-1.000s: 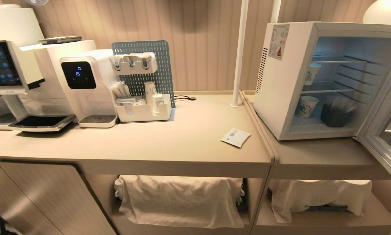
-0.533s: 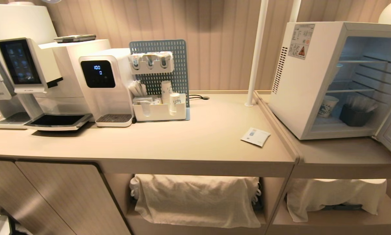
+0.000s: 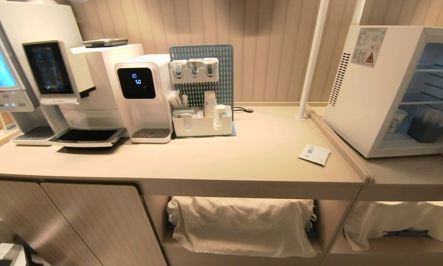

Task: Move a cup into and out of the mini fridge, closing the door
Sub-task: Place the yoghurt on the table

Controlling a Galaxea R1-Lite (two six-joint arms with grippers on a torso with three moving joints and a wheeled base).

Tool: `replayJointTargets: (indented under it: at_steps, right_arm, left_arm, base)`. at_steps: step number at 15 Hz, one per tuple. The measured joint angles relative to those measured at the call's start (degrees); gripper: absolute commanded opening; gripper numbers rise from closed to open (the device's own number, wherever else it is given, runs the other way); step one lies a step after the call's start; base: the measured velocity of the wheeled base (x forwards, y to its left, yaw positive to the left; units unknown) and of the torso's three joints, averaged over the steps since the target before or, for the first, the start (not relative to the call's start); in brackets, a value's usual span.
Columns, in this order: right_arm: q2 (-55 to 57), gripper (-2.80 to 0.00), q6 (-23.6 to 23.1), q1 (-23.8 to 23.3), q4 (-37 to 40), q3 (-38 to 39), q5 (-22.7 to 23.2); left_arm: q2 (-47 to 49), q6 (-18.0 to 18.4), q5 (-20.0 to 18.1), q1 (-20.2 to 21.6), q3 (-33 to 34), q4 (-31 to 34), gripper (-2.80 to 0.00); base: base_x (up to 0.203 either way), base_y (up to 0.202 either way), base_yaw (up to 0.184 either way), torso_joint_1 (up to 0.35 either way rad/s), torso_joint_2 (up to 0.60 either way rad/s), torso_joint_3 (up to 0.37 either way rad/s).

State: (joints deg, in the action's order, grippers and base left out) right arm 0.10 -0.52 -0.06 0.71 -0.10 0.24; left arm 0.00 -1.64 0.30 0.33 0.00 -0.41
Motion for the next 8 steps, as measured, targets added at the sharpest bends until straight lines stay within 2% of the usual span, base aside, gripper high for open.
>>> replayJointTargets:
  at_steps: [5, 8]
  right_arm:
    - [0.0, -2.8, 0.03, -0.08, 0.02, 0.0, 0.01]
    - [0.0, -2.8, 0.01, 0.01, 0.02, 0.0, -0.03]
  left_arm:
    - [0.0, 0.02, 0.02, 0.0, 0.0, 0.0, -2.8]
    - [0.0, 0.11, -0.02, 0.02, 0.0, 0.0, -2.8]
  base:
    - [0.001, 0.177, -0.002, 0.001, 0.0, 0.002]
    - [0.0, 0.0, 0.0, 0.0, 0.0, 0.0]
